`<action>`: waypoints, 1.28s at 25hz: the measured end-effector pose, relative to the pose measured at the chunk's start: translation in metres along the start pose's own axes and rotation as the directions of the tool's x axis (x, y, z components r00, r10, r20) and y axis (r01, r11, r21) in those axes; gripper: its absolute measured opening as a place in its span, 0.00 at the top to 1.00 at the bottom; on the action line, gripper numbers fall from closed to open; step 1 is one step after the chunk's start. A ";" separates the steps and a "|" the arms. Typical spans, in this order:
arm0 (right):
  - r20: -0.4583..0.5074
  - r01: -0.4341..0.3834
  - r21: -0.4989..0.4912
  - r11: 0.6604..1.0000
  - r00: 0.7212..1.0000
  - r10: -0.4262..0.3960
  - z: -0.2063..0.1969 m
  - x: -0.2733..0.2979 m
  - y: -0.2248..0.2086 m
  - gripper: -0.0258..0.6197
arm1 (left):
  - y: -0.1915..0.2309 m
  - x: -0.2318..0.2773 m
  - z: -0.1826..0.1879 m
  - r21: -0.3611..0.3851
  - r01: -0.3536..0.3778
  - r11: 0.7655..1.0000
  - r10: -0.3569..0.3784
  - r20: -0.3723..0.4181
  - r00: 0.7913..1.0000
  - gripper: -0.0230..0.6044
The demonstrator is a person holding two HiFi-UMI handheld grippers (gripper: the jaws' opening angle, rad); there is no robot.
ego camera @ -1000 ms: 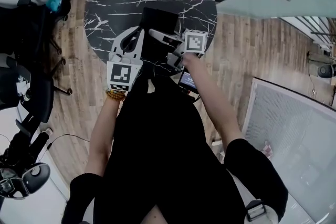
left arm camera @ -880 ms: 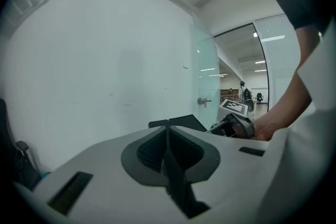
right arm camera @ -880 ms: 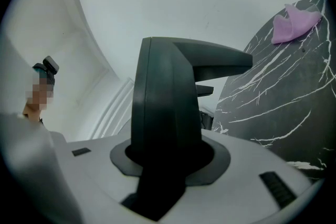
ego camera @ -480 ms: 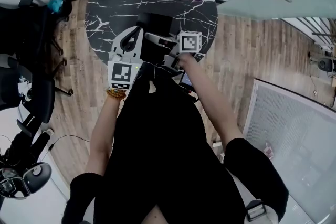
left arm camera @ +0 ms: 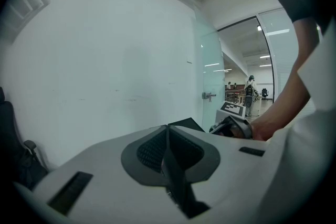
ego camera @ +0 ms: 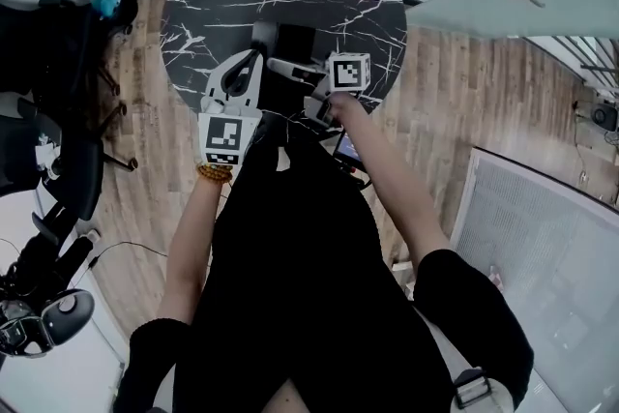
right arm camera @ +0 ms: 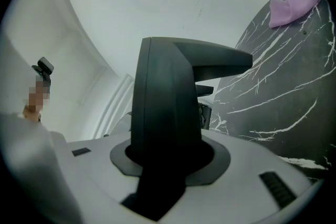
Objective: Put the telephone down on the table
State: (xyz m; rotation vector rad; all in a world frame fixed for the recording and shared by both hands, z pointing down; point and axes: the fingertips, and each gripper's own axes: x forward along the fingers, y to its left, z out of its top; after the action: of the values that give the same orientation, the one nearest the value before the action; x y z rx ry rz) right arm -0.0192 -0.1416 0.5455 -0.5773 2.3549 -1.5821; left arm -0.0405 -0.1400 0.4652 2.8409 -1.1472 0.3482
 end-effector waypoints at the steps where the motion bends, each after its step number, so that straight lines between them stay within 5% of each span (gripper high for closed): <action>1: -0.004 -0.003 0.001 1.000 1.000 0.003 0.000 0.001 -0.001 0.70 | 0.000 0.000 -0.002 -0.002 -0.002 1.000 0.002 -0.004 1.000 0.92; 12: -0.031 -0.082 0.025 0.996 0.996 0.083 -0.003 0.013 -0.018 0.70 | 0.000 0.001 -0.025 0.014 -0.019 1.000 0.019 -0.024 1.000 0.92; 32: -0.060 -0.074 0.012 0.997 0.995 0.075 0.003 0.001 -0.040 0.70 | 0.002 0.021 -0.027 -0.006 -0.051 0.999 0.050 -0.038 0.998 0.92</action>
State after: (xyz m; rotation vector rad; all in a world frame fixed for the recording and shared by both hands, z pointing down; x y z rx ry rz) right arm -0.0112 -0.1583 0.5813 -0.4398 2.3812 -1.5989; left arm -0.0320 -0.1516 0.4964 2.7907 -1.2125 0.3976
